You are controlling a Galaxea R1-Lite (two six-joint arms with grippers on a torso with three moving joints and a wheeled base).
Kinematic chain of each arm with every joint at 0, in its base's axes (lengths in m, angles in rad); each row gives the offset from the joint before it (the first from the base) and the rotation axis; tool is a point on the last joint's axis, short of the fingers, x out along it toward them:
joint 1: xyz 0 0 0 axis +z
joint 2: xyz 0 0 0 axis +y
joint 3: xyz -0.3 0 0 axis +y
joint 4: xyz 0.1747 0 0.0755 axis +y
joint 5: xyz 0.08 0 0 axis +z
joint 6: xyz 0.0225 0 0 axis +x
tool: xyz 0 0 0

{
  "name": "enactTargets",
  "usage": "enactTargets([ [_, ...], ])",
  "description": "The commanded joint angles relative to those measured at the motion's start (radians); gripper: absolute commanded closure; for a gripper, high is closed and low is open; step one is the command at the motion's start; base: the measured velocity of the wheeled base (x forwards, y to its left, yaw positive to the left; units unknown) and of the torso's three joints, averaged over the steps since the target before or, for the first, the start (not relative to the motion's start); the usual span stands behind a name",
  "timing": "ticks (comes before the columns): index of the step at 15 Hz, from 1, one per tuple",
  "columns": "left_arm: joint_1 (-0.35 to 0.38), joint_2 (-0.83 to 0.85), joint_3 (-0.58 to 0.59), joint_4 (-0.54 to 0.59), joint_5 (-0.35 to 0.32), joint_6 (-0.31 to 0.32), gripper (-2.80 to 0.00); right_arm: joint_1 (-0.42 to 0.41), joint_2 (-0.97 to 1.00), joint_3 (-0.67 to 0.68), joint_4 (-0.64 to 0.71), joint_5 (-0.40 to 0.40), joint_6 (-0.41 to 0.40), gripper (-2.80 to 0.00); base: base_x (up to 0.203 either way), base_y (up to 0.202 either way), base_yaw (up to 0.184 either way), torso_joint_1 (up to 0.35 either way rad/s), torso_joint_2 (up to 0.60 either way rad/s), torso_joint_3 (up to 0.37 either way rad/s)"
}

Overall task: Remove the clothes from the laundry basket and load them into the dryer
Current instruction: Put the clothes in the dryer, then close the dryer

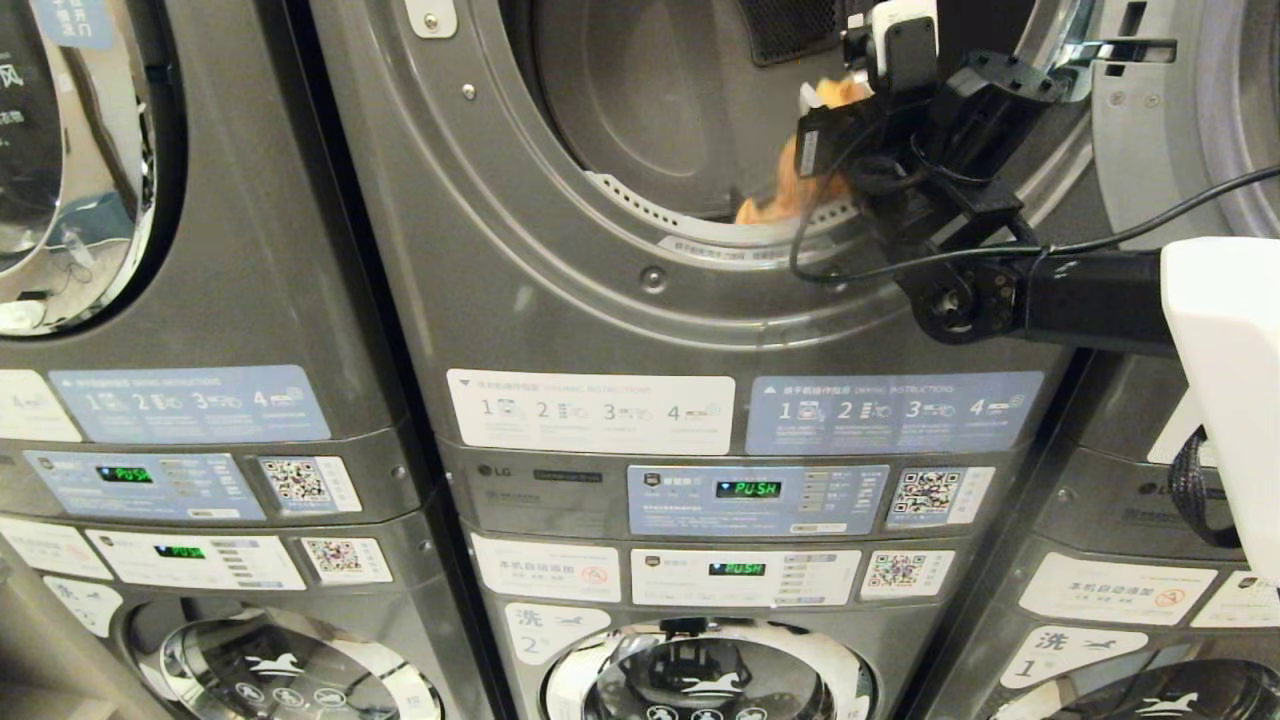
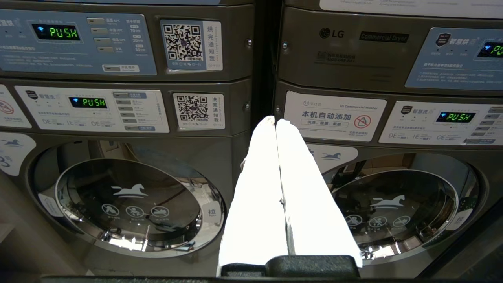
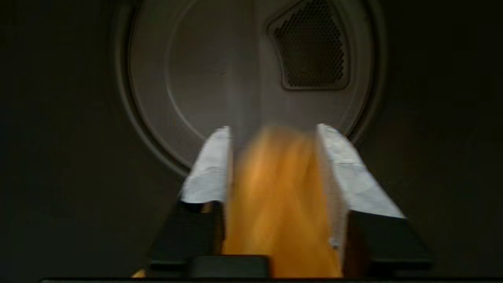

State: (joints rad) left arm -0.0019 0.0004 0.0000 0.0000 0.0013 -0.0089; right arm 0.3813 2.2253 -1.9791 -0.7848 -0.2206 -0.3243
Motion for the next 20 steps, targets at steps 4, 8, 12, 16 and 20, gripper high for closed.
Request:
enactTargets([
  [4,0.0,-0.002,0.002,0.0,0.0,0.0,0.0,0.017,-0.053,0.0,0.029,0.025,0.008,-2.8,0.0,0.0,0.0,0.0,0.0,0.0],
  [8,0.0,-0.002,0.001,0.0,0.0,0.0,0.0,0.199,-0.198,0.003,0.033,0.05,0.005,0.0,0.0,0.0,0.0,0.0,0.0,0.0],
  [12,0.0,-0.002,0.0,0.0,0.0,0.0,0.0,0.399,-0.42,0.004,0.169,0.033,-0.06,0.0,0.0,0.0,0.0,0.0,0.0,0.0],
  [16,0.0,-0.002,0.0,0.0,0.0,0.0,0.0,0.427,-0.581,0.121,0.249,0.005,-0.143,0.0,0.0,0.0,0.0,0.0,0.0,0.0],
  [20,0.0,-0.002,0.0,0.0,0.0,0.0,0.0,0.428,-0.752,0.398,0.258,0.003,-0.145,0.0,0.0,0.0,0.0,0.0,0.0,0.0],
])
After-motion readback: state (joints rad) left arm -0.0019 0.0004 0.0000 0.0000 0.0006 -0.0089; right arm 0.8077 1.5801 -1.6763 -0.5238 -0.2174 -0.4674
